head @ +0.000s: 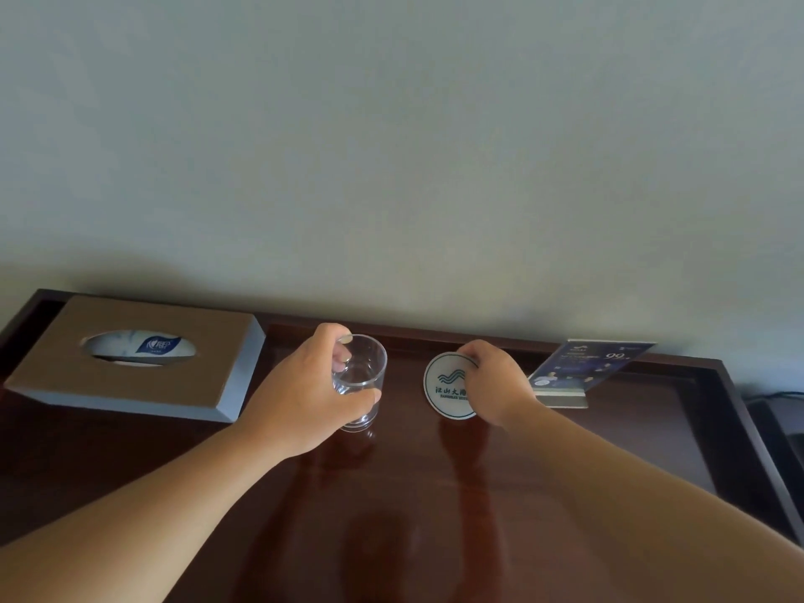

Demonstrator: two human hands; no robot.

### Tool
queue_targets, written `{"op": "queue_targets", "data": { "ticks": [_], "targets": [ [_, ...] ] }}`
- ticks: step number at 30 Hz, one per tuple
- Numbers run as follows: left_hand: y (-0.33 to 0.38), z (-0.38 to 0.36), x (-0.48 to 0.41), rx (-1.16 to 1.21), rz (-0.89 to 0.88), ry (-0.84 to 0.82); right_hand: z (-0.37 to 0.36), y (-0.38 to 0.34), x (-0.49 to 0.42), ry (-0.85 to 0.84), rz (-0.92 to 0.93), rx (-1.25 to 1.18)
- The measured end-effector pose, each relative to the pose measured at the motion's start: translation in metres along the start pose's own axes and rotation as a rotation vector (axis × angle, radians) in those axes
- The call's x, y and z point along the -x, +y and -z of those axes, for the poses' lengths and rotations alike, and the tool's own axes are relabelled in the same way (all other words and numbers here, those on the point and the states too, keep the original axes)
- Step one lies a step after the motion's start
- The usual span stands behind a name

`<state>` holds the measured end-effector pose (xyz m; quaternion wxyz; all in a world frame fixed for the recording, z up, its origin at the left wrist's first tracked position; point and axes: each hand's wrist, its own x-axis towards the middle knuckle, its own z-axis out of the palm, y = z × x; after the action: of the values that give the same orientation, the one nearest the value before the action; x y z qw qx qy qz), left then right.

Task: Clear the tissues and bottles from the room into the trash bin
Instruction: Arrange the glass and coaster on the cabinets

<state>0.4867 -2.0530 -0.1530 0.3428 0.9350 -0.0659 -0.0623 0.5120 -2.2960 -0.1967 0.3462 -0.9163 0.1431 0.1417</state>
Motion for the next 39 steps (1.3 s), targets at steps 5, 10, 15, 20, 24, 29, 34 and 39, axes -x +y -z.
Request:
{"op": "queue_targets", "data": {
  "ticks": [5, 10, 15, 20, 24, 29, 34, 39],
  "targets": [
    [0.004, -0.004, -0.002, -0.007, 0.001, -0.015, -0.001, 0.007, -0.005, 0.027, -0.01, 0.05],
    [0.012, -0.009, -0.008, 0.005, -0.009, -0.026, 0.002, 0.013, 0.004, 0.038, 0.037, 0.148],
    [0.019, -0.014, -0.01, 0.013, -0.028, -0.032, -0.005, 0.021, 0.015, -0.028, 0.034, 0.31],
    [0.019, -0.015, -0.009, 0.007, -0.029, -0.035, -0.021, 0.023, 0.018, -0.036, 0.086, 0.472],
    [0.016, -0.015, -0.008, -0.008, -0.017, -0.028, -0.023, 0.022, 0.014, -0.021, 0.134, 0.466],
    [0.017, -0.015, -0.008, -0.011, -0.021, -0.031, -0.023, 0.02, 0.01, -0.016, 0.166, 0.446],
    [0.023, -0.025, -0.014, 0.012, -0.029, -0.037, -0.022, 0.022, 0.016, -0.012, 0.163, 0.397],
    [0.04, -0.046, -0.026, 0.046, -0.053, -0.059, -0.015, 0.029, 0.028, -0.023, 0.154, 0.318]
  ]
}}
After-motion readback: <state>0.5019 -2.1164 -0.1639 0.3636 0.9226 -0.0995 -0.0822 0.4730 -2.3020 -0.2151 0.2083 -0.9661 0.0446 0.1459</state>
